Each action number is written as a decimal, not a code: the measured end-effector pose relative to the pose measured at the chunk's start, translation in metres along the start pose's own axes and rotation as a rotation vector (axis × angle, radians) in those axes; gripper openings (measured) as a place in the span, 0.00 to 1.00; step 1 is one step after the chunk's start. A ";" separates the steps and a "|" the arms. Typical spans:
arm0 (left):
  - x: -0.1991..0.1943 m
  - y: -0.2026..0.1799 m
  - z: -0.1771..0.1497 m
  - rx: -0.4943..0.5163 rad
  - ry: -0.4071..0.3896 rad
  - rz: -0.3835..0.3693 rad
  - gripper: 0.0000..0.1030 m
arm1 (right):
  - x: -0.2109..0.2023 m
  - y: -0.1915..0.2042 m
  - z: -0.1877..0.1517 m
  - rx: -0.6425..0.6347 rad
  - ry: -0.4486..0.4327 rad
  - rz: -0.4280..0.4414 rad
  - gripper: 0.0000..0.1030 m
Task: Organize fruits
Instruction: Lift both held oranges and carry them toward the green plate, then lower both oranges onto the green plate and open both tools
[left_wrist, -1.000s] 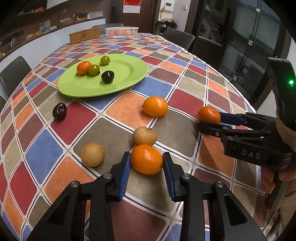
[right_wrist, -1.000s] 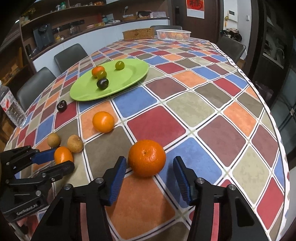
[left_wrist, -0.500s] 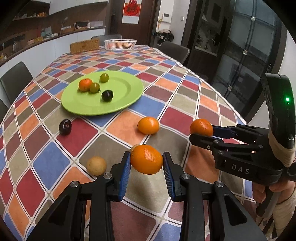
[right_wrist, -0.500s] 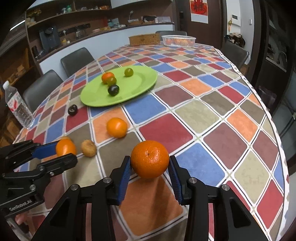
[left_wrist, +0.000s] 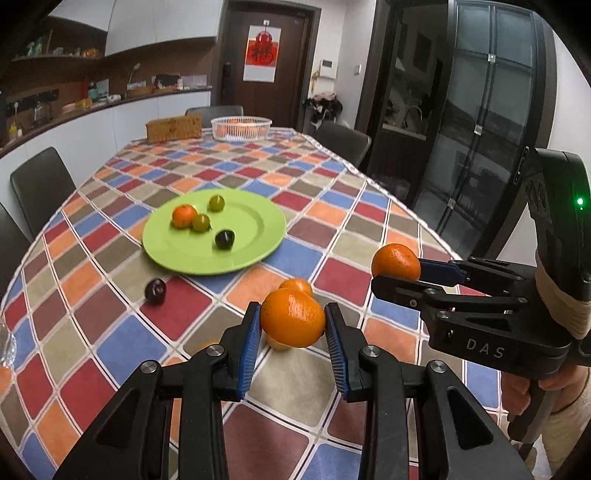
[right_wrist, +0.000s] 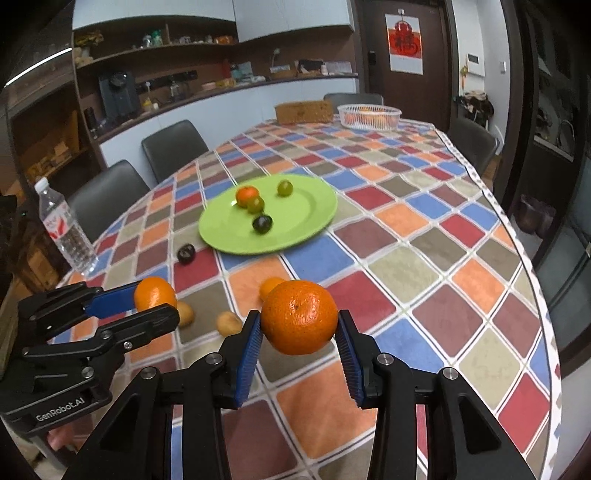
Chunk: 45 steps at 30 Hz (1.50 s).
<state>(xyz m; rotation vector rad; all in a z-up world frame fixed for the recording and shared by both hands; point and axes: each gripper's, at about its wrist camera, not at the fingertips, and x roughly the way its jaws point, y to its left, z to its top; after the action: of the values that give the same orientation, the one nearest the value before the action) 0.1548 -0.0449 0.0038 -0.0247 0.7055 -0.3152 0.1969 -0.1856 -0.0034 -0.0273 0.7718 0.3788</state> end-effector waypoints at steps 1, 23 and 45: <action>-0.003 0.001 0.002 -0.003 -0.009 -0.002 0.33 | -0.003 0.003 0.003 -0.004 -0.011 0.003 0.40; -0.001 0.044 0.054 0.028 -0.097 0.067 0.33 | 0.013 0.029 0.074 -0.046 -0.093 0.039 0.40; 0.078 0.106 0.107 -0.054 0.039 0.045 0.33 | 0.108 0.023 0.141 -0.053 0.065 0.052 0.40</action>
<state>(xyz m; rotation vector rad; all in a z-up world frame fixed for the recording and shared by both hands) 0.3086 0.0239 0.0223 -0.0537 0.7520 -0.2541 0.3543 -0.1067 0.0266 -0.0700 0.8273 0.4494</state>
